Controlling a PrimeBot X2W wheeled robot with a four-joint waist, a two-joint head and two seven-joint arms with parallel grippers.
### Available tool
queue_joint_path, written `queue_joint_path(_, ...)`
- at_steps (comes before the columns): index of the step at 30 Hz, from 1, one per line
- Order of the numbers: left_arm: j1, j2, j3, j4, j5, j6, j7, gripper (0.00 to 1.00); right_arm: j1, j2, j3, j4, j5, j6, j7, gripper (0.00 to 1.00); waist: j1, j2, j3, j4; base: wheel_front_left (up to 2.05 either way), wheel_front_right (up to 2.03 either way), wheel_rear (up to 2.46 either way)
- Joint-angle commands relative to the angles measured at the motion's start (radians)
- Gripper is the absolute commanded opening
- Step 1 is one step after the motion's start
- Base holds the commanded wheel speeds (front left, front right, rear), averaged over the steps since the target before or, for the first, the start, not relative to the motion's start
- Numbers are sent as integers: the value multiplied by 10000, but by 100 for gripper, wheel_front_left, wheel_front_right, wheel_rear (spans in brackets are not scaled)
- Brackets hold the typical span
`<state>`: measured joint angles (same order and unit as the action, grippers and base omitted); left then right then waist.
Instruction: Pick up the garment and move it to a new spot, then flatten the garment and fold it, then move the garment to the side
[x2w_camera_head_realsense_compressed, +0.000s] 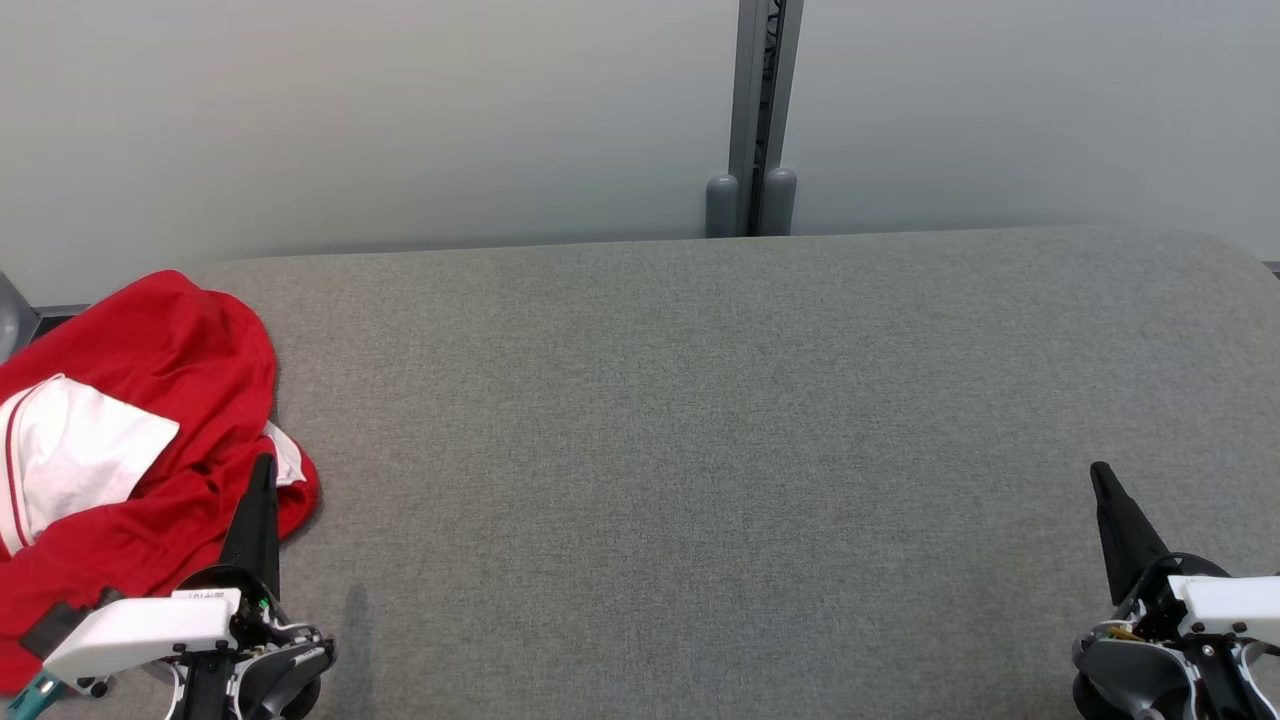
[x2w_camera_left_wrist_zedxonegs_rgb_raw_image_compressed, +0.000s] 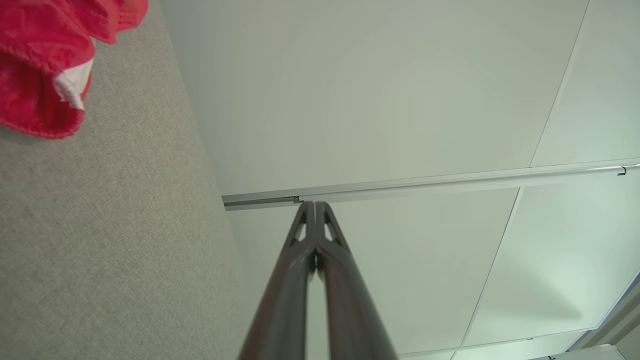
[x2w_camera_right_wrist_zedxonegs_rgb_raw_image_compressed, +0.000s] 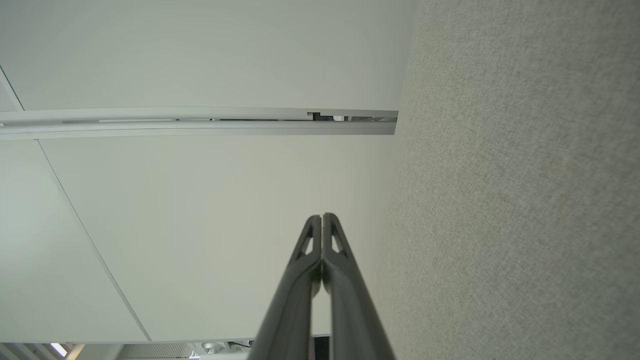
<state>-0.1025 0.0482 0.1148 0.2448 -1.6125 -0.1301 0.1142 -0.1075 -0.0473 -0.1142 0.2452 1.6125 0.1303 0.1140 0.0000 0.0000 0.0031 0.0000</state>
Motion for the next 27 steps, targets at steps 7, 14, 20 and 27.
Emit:
queue_joint_path(7,-138,29,19,4,-5,-34,20,0,-41,-48,3,20,4,9,7,0,0,0,0,0,0,0,0)
queue_joint_path(14,-138,30,19,4,-5,-34,20,0,-41,-48,3,20,4,9,7,0,0,0,0,0,0,0,0)
queue_joint_path(20,-138,30,19,4,-5,-34,20,0,-41,-48,3,20,4,9,7,0,0,0,0,0,0,0,0)
queue_joint_path(27,-138,30,19,4,-5,-34,20,0,-41,-48,3,20,4,9,7,0,0,0,0,0,0,0,0)
